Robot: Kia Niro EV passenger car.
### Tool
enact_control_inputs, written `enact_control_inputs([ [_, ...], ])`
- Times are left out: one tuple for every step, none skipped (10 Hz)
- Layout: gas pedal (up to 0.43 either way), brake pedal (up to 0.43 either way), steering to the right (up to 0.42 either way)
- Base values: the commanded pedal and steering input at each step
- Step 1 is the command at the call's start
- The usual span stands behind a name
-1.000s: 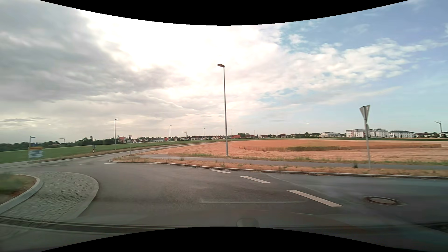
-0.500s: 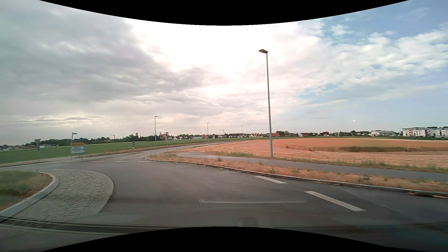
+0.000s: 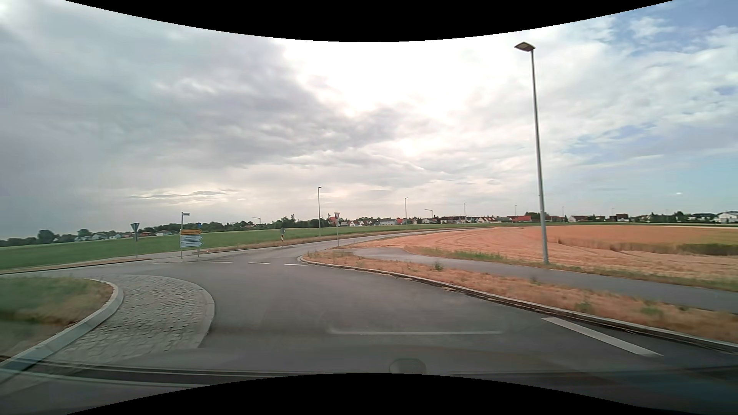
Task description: Follow the waypoints while adhering to traffic rules and regulations
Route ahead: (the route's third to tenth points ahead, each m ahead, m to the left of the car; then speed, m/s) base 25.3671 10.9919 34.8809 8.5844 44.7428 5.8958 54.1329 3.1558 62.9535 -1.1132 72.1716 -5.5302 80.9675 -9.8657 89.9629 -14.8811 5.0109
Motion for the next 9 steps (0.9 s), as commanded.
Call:
enact_control_inputs([
  [0.118,0.000,-0.270],
  [0.118,0.000,-0.249],
  [0.118,0.000,-0.236],
  [0.118,0.000,-0.233],
  [0.118,0.000,-0.236],
  [0.118,0.000,-0.238],
  [0.118,0.000,-0.237],
  [0.118,0.000,-0.232],
  [0.118,0.000,-0.223],
])
